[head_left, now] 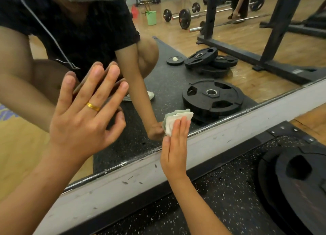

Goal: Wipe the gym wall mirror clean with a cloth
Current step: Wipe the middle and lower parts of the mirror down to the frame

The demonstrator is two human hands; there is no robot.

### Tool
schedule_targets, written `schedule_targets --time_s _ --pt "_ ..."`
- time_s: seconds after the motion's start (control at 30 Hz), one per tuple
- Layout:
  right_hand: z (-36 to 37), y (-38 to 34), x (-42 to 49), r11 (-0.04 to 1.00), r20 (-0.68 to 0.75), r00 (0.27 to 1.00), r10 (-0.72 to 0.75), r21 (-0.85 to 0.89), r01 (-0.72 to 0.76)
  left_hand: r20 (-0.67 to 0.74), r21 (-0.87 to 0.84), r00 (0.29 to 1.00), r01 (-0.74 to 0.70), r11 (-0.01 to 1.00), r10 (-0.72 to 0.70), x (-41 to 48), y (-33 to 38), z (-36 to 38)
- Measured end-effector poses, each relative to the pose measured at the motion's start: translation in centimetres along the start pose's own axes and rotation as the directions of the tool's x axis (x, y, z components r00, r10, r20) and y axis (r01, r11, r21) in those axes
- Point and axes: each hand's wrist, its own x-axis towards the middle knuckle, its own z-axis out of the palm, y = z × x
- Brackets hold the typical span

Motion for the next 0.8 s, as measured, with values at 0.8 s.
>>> schedule_targets --time_s 0.8 --pt "2.0 -4.8 3.0 0.992 -0.152 0.98 -0.125 0.007 0.128 0.0 0.0 1.0 0.019 1.0 -0.019 0.1 0.2 0.0"
